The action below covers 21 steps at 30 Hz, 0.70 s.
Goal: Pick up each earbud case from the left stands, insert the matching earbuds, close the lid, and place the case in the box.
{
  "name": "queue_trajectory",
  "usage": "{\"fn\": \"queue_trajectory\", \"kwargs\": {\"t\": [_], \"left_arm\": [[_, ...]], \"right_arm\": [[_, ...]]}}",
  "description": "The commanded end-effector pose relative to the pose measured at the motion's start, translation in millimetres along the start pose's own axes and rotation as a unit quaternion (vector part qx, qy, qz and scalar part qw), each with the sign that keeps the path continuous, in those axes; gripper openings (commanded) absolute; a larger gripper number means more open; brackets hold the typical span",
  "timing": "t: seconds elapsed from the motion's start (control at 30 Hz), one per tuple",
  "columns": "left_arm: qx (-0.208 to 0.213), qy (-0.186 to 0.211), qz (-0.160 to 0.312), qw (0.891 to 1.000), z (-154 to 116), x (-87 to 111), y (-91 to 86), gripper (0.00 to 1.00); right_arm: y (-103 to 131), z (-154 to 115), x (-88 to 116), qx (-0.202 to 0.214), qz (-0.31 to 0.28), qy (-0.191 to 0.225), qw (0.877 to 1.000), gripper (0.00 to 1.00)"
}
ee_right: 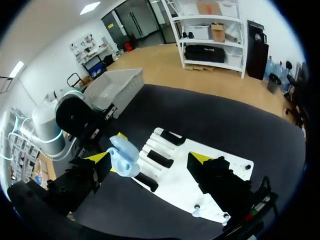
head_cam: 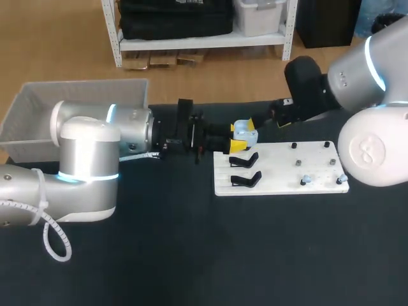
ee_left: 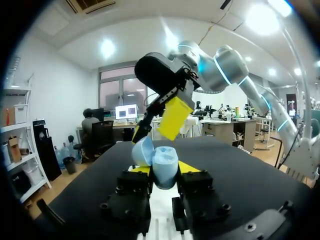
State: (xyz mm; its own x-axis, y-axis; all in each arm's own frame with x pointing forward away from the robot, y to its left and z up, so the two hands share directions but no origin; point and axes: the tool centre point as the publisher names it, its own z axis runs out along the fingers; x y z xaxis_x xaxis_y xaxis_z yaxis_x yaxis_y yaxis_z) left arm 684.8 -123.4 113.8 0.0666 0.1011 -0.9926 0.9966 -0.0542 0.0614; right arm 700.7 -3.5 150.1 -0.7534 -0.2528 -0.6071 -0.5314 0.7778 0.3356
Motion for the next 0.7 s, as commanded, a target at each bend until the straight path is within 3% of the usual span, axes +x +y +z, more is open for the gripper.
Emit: {"fn": "queue_trajectory", "kwargs": {"t": [0.03, 0.37, 0.7], "left_arm": [[-0.001, -0.002, 0.002, 1.000, 0.2, 1.4, 0.3, 0.00], [-0.001, -0.002, 0.002, 1.000, 0.2, 1.4, 0.3, 0.00], [-0.001, -0.002, 0.002, 1.000, 0.2, 1.4, 0.3, 0.00]], "right_arm": [[-2.7, -23.4, 2.6, 0.029, -0.014, 0.004, 0.999, 1.00], [-51.4, -65.9, 40.6, 0.134, -0.022, 0.091, 0.986, 1.00], [-97.8, -75.0, 98.3, 0.193, 0.012, 0.154, 0.969, 1.00]]}}
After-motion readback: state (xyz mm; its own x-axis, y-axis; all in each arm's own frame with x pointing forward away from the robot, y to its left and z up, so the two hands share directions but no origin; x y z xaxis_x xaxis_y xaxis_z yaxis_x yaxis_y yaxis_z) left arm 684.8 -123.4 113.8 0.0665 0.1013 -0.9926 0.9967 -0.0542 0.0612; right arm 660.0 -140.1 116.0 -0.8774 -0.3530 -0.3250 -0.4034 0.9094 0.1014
